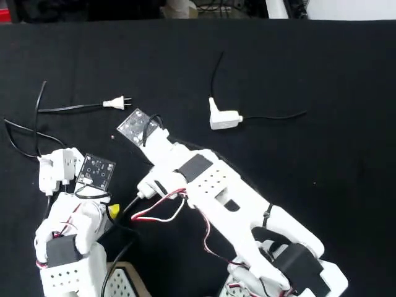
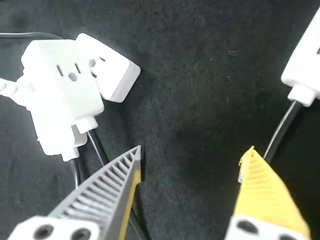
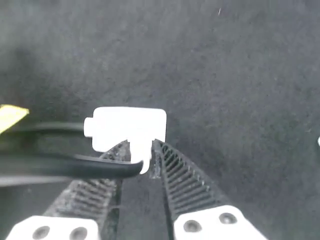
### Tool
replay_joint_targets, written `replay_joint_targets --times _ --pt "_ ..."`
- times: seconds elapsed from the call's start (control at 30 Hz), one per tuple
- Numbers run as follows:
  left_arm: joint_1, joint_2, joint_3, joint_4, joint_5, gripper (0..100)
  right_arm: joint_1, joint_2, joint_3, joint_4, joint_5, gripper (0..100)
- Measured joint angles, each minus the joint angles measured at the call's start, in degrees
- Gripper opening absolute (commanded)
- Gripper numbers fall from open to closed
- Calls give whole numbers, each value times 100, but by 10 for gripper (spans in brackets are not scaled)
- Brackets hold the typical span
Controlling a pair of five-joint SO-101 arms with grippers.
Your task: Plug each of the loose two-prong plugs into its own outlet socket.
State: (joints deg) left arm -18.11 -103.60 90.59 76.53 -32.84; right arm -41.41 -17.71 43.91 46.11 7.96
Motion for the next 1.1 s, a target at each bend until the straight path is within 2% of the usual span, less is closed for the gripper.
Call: replay_joint_targets --times 0.7,1.1 --pt "0 0 0 0 0 301 88 316 343 -695 141 11" --pt "0 -9 0 0 0 300 185 492 325 -176 141 11"
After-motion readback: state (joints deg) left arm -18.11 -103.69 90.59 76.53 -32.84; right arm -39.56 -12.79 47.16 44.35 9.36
